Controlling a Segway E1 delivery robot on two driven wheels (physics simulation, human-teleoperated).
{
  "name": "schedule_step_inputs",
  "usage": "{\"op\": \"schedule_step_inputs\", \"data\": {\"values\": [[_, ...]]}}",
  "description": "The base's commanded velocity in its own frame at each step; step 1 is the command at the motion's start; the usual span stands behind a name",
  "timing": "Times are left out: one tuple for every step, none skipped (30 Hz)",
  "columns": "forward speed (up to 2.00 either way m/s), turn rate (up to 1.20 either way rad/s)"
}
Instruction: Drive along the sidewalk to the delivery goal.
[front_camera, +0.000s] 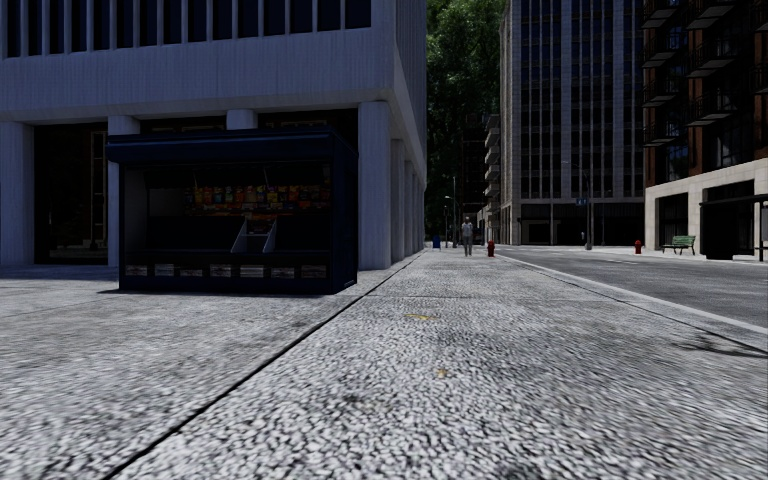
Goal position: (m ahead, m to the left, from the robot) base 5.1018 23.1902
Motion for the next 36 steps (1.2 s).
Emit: {"op": "schedule_step_inputs", "data": {"values": [[0.00, 0.00], [0.00, 0.00], [0.00, 0.00], [0.00, 0.00], [0.00, 0.00], [0.00, 0.00], [0.00, 0.00], [0.00, 0.00], [0.00, 0.00], [0.00, 0.00], [0.00, 0.00], [0.00, 0.00], [0.00, 0.00], [0.00, 0.00], [0.00, 0.00], [0.00, 0.00], [0.00, 0.00], [0.00, 0.00], [0.00, 0.00], [0.00, 0.00], [0.00, 0.00], [0.00, 0.00], [0.00, 0.00], [0.00, 0.00], [0.00, 0.00], [0.00, 0.00], [0.00, 0.00], [0.00, 0.00], [0.00, 0.00], [0.00, 0.00], [0.00, -0.47], [0.00, -0.77], [0.00, -0.99], [0.00, -0.99], [0.00, -1.05], [0.00, -1.07]]}}
